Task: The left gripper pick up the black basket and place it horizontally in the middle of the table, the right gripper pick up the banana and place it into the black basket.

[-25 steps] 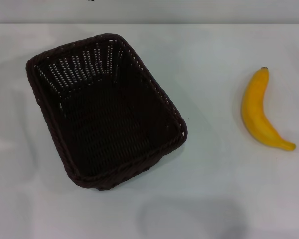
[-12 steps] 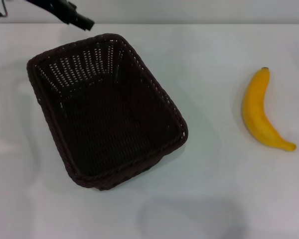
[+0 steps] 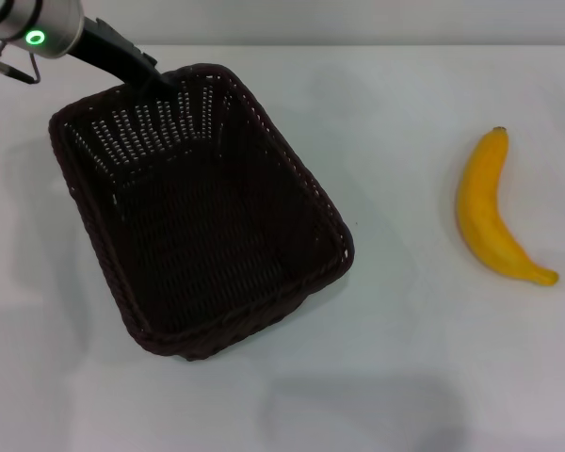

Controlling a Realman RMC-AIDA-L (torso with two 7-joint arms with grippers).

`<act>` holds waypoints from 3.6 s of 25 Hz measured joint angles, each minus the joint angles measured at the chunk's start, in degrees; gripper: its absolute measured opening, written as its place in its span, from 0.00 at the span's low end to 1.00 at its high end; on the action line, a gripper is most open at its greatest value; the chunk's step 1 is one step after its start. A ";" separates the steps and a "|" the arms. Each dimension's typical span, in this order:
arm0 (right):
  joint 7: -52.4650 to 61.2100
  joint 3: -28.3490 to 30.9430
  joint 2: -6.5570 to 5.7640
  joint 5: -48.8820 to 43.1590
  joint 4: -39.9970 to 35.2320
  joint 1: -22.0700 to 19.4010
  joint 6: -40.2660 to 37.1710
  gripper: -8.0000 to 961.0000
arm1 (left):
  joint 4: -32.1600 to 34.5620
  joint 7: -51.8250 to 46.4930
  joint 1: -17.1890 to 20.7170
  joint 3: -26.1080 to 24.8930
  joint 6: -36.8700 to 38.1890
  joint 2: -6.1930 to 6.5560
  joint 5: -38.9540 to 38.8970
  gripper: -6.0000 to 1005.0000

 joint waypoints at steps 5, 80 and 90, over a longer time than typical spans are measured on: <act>0.04 -0.10 0.03 0.00 0.06 0.20 0.03 0.91 | -0.11 0.03 0.76 0.25 1.35 -0.59 0.50 0.45; 0.96 0.01 -0.40 -0.09 -2.20 -1.50 -0.72 0.91 | 0.64 -20.32 23.32 -12.70 -18.90 6.04 -39.56 0.21; 0.81 0.00 -0.57 -0.19 -4.01 -1.78 -4.06 0.91 | -1.72 -19.23 28.43 -13.26 -7.93 -0.49 -47.83 0.21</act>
